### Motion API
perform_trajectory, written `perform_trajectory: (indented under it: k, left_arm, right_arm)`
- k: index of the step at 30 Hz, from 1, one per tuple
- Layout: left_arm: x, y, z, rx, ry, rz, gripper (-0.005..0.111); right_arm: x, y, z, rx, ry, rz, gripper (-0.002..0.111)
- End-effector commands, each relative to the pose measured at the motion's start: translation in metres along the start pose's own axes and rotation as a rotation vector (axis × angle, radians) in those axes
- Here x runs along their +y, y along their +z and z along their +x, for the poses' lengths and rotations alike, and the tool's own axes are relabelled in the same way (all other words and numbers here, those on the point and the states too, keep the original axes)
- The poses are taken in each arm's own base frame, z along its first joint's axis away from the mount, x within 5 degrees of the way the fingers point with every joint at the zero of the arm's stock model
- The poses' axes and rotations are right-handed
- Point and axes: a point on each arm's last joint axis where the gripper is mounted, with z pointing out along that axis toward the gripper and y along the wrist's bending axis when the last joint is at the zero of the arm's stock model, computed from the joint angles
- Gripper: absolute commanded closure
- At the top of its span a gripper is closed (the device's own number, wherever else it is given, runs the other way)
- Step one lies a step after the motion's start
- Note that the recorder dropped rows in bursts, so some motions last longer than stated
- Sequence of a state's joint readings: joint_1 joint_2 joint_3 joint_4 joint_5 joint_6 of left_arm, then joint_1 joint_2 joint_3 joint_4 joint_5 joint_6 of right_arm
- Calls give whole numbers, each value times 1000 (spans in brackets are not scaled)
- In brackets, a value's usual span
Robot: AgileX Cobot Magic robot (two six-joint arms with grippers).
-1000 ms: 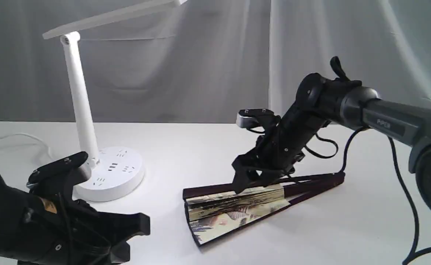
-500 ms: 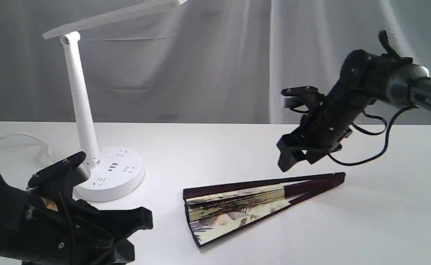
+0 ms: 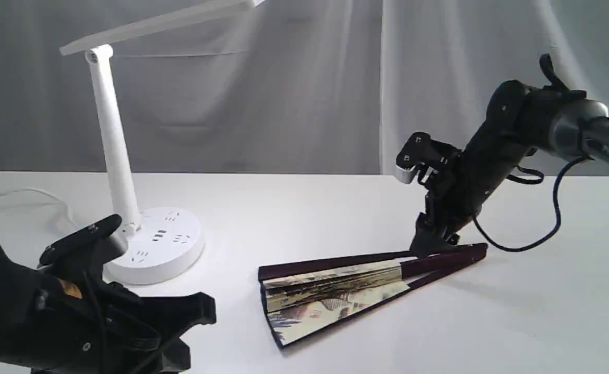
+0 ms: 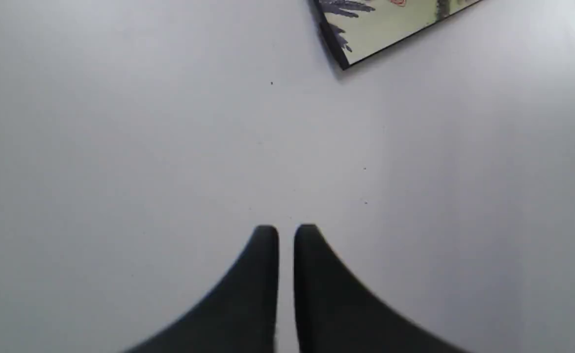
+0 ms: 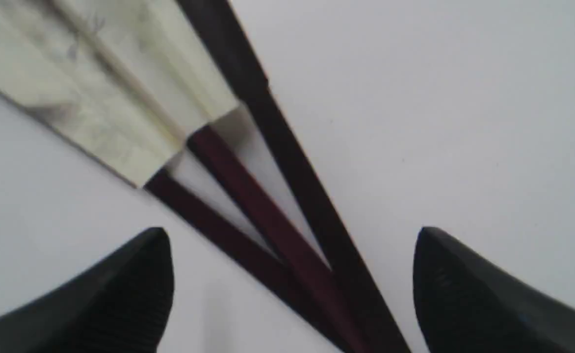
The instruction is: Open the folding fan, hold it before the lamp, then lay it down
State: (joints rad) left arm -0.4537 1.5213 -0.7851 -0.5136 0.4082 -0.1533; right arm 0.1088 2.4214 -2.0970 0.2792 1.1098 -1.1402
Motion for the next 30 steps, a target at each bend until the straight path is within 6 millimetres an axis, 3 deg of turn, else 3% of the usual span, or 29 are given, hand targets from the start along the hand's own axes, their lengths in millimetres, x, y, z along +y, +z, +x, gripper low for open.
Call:
perform_trajectory:
  k: [1,16,22,30]
  left_arm:
    - [-2,0,-1,-10,16,5,101]
    - [-2,0,-1,-8,35,5,101]
    - [-2,0,-1,-8,35,5,101]
    - [-2,0,-1,-8,35,5,101]
  right_arm:
    - [0,-2,8,75,-81,-4,40]
    - [-15,24,27,184,-116,95,40]
    - [-18,29,40,150,93,62,40]
    - [-4,30,32,100,416,-75,40]
